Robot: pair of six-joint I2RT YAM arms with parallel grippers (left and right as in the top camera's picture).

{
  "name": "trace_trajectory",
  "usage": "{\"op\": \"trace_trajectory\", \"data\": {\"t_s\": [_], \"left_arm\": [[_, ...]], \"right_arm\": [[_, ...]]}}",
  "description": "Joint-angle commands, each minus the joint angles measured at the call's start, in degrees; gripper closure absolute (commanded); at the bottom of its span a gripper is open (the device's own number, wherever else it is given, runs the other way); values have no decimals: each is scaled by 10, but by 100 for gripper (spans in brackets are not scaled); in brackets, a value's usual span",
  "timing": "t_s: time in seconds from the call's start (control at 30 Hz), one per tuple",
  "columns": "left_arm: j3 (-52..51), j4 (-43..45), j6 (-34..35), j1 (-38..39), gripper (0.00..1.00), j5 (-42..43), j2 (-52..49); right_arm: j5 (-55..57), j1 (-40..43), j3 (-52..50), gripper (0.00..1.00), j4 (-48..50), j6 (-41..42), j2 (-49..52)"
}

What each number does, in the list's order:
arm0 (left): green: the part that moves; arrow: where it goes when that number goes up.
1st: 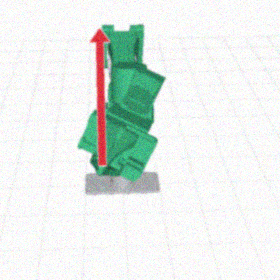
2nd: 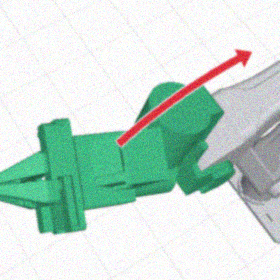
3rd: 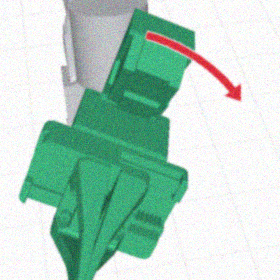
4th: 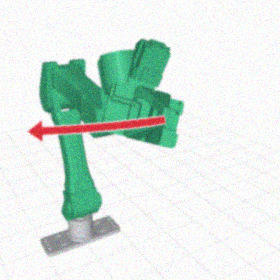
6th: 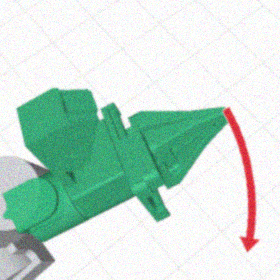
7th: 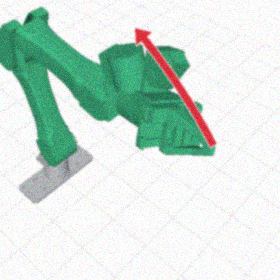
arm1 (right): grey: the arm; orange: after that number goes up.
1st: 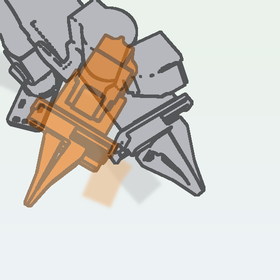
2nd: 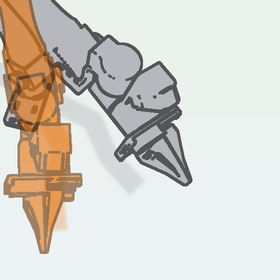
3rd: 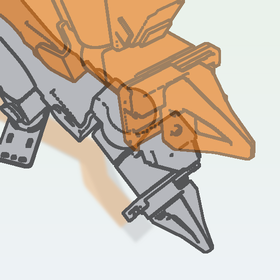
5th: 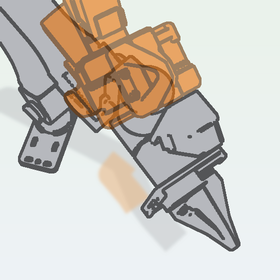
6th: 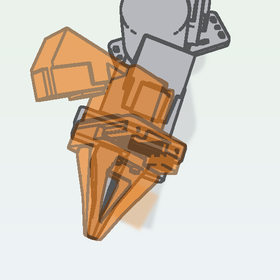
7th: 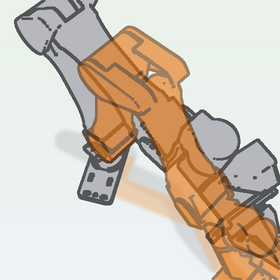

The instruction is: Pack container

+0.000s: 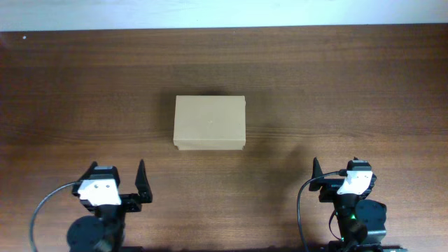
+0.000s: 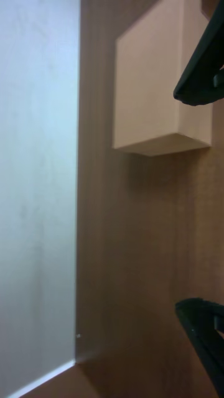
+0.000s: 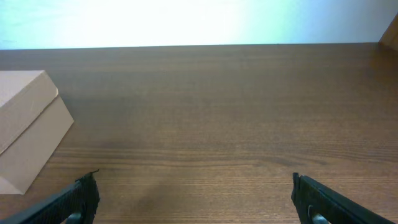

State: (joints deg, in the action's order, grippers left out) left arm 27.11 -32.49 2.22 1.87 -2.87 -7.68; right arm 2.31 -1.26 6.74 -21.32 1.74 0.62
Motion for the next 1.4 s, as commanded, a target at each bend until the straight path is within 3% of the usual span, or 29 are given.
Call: {"op": "trace_trajectory", "data": {"t_s": [0.0, 0.5, 1.37], "left_arm": [[-55, 20, -1, 4, 0, 1, 38], [-180, 23, -1, 10, 0, 1, 74], [-183, 23, -1, 10, 0, 1, 74]], "right_arm": [[-2, 3, -4, 1, 0, 7, -5], [-2, 3, -4, 1, 0, 7, -5], [-2, 3, -4, 1, 0, 7, -5]]}}
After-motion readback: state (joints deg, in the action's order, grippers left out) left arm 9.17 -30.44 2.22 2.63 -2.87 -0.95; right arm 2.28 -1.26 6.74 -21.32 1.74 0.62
